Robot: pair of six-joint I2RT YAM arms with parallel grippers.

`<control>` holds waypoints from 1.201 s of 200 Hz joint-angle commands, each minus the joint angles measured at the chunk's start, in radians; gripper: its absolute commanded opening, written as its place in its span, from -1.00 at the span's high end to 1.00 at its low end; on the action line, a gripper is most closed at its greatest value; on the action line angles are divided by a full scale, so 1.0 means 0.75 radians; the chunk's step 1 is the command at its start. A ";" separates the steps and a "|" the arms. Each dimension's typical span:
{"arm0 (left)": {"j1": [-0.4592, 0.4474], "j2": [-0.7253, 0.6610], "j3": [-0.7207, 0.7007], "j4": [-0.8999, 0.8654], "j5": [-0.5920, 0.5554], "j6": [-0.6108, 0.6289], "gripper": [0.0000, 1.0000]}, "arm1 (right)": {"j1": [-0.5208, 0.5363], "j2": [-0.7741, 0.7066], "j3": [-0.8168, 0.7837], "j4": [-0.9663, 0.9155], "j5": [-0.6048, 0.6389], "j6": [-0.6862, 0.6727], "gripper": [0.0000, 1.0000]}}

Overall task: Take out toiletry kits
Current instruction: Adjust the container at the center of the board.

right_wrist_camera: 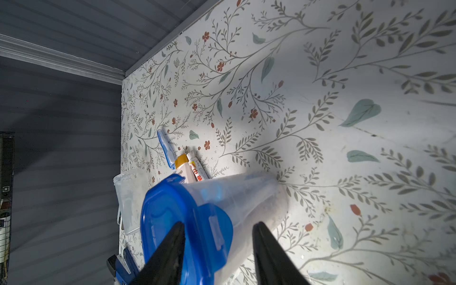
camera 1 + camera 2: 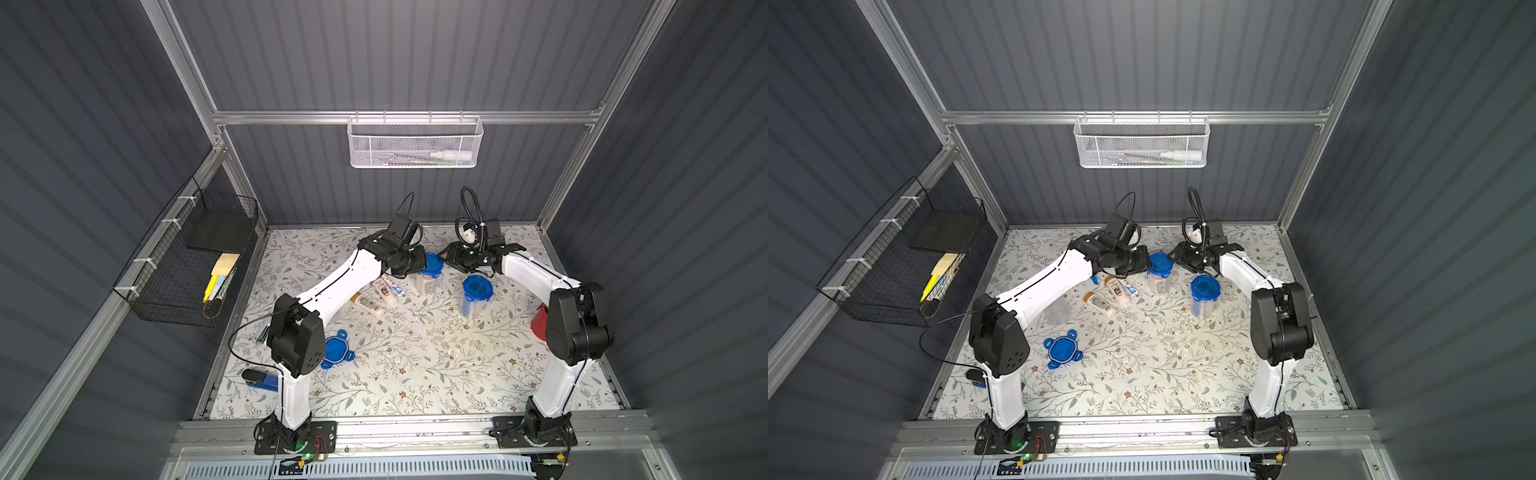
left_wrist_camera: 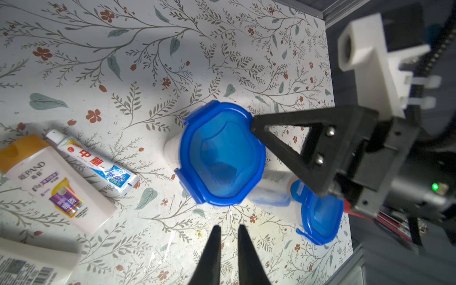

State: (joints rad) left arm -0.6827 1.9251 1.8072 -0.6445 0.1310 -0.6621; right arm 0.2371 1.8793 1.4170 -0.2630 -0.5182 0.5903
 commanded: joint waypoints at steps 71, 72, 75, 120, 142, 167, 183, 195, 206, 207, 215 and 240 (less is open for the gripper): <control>-0.052 0.083 -0.023 -0.004 -0.004 0.030 0.86 | -0.005 0.037 0.074 -0.001 -0.045 0.011 0.03; -0.053 0.083 -0.022 -0.003 -0.006 0.032 0.86 | -0.005 0.036 0.074 -0.001 -0.044 0.011 0.03; -0.053 0.088 -0.013 -0.004 -0.008 0.032 0.86 | -0.005 0.036 0.072 -0.001 -0.045 0.011 0.03; -0.053 0.153 0.060 -0.040 -0.043 0.062 0.89 | -0.015 0.005 0.055 0.001 -0.058 0.014 0.03; -0.049 0.165 0.092 -0.067 -0.093 0.084 0.90 | -0.022 -0.022 0.037 0.002 -0.058 0.010 0.03; -0.031 0.182 0.134 -0.097 -0.149 0.104 0.90 | -0.030 -0.061 0.006 0.011 -0.058 0.010 0.03; -0.023 0.187 0.135 -0.096 -0.155 0.104 0.90 | -0.037 -0.083 -0.012 0.016 -0.059 0.014 0.03; -0.021 0.188 0.131 -0.098 -0.158 0.107 0.90 | -0.041 -0.093 -0.018 0.015 -0.060 0.015 0.02; -0.020 0.187 0.123 -0.102 -0.162 0.108 0.91 | -0.045 -0.100 -0.018 0.017 -0.067 0.018 0.02; -0.020 0.188 0.123 -0.102 -0.163 0.108 0.91 | -0.045 -0.100 -0.018 0.017 -0.067 0.018 0.02; -0.018 0.184 0.113 -0.102 -0.170 0.110 0.91 | -0.048 -0.099 -0.015 0.019 -0.076 0.023 0.02; -0.006 0.167 0.083 -0.106 -0.191 0.115 0.91 | -0.050 -0.095 -0.006 0.022 -0.098 0.033 -0.01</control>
State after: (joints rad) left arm -0.6975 2.0403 1.8839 -0.6956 0.0200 -0.6018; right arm 0.2050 1.8198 1.4151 -0.2516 -0.5632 0.6037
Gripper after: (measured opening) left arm 0.047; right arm 0.501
